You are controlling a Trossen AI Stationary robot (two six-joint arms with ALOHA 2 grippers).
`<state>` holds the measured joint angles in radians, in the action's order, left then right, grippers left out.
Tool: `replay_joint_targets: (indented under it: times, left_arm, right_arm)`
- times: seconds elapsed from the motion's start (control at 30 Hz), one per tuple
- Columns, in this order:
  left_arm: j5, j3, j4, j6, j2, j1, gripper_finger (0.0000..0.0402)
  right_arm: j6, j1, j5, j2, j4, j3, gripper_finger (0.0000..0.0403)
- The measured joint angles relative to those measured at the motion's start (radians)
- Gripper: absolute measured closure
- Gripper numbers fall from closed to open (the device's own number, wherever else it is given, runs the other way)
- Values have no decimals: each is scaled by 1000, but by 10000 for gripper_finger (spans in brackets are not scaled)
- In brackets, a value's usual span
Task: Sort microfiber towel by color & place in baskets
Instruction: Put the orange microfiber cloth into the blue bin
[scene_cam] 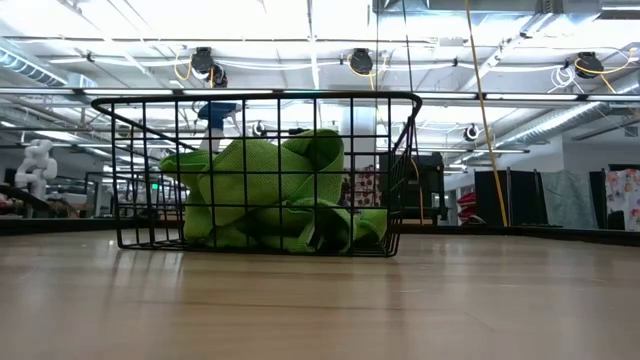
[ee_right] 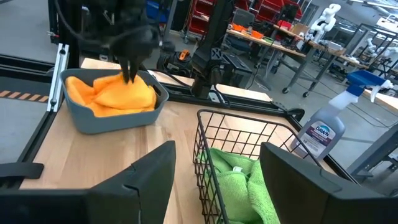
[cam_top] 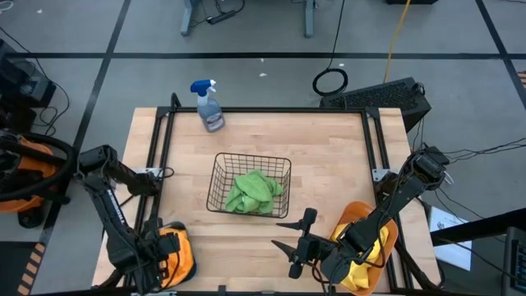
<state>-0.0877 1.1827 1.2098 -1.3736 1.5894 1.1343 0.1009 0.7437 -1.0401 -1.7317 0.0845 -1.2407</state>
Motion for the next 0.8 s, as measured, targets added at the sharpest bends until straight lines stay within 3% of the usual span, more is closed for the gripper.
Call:
replay_joint_targets:
  times: [0.07,0.23,0.63,0.8]
  left_arm:
    - [6,-55,-80,-14,0,4,389]
    - [11,-160,-267,-1,0,6,377]
    - [11,-21,-49,33,-47,6,363]
    - [-28,26,-14,129,-80,7,363]
  right_arm:
    - [0,0,1,0,0,0,177]
    - [0,0,2,0,0,0,177]
    - [6,-3,2,0,0,0,177]
    - [-34,-3,2,0,-1,0,177]
